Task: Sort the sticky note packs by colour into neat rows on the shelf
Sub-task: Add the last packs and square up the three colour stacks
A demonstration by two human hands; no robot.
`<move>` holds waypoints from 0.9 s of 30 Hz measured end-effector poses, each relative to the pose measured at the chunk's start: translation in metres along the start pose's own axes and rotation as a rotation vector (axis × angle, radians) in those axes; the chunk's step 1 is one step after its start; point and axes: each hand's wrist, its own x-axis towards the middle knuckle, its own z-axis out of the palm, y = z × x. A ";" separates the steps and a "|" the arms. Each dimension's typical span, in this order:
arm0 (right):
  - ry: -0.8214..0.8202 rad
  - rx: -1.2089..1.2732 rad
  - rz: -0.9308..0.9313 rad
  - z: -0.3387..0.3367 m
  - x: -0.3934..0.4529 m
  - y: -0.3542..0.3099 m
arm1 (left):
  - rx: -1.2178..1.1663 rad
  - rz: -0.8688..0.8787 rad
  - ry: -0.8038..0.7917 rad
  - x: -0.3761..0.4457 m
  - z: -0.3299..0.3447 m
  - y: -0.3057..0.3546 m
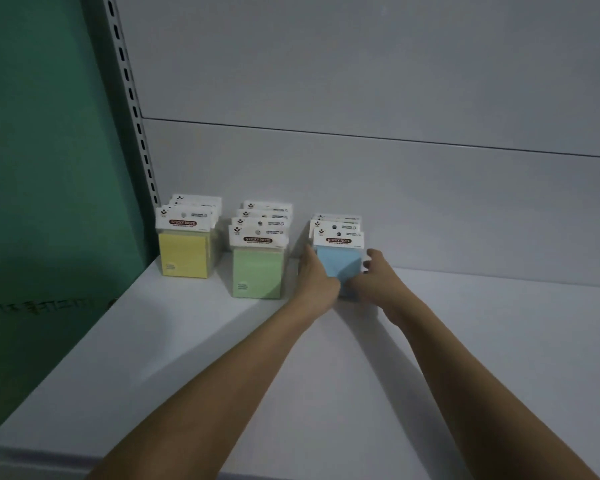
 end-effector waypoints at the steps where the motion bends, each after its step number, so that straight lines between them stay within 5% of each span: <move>1: -0.006 -0.027 -0.019 0.002 0.005 0.003 | 0.009 -0.021 -0.012 0.004 0.002 0.002; 9: 0.238 -0.078 -0.231 0.023 0.009 0.020 | 0.124 0.081 0.206 0.019 0.015 -0.011; 16: 0.338 -0.108 -0.340 0.031 0.018 0.025 | 0.111 0.071 0.129 0.024 0.011 -0.011; 27: 0.123 -0.045 -0.352 0.033 0.013 0.025 | 0.017 0.064 0.080 0.026 0.011 -0.019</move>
